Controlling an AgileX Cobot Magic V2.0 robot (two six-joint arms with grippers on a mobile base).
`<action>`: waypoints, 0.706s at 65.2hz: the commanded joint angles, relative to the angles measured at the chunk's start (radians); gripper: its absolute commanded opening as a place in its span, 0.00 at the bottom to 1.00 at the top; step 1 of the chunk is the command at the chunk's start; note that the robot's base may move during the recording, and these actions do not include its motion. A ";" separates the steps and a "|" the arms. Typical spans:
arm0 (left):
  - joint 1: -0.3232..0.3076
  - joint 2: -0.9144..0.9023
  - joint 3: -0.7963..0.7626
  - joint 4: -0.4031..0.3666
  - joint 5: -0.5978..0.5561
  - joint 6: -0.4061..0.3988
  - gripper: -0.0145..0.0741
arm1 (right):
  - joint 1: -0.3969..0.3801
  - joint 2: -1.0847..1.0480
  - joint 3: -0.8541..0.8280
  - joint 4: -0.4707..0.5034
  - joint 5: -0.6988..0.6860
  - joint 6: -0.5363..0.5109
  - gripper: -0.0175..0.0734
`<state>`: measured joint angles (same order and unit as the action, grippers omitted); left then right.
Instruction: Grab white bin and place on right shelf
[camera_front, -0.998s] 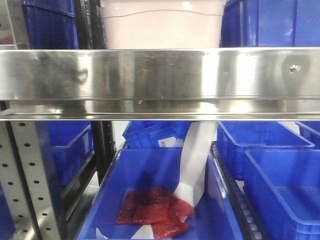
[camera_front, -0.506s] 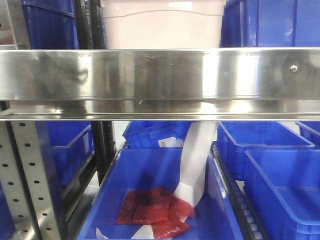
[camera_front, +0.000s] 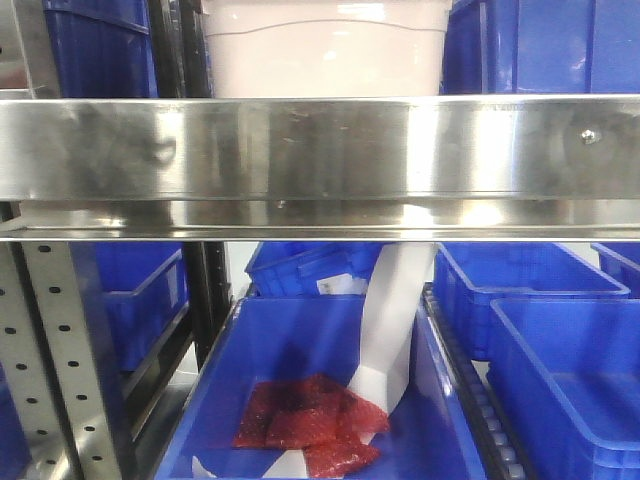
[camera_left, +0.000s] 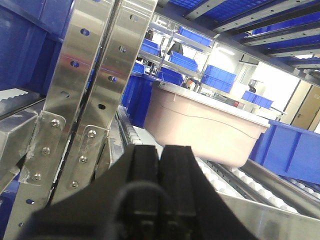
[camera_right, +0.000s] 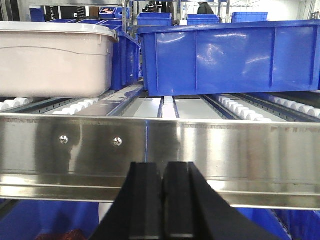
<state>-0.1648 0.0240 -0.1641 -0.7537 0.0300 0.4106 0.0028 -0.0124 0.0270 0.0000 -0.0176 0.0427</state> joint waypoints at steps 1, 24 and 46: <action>-0.002 0.012 -0.028 -0.005 -0.059 0.001 0.03 | -0.001 -0.016 0.001 -0.013 -0.091 0.000 0.25; -0.002 0.012 -0.028 -0.005 -0.059 0.001 0.03 | -0.001 -0.016 0.001 -0.013 -0.091 0.000 0.25; -0.002 0.011 0.050 0.080 -0.040 0.001 0.03 | -0.001 -0.016 0.001 -0.013 -0.091 0.000 0.25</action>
<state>-0.1648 0.0240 -0.1114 -0.7225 0.0433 0.4106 0.0028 -0.0124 0.0270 0.0000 -0.0176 0.0449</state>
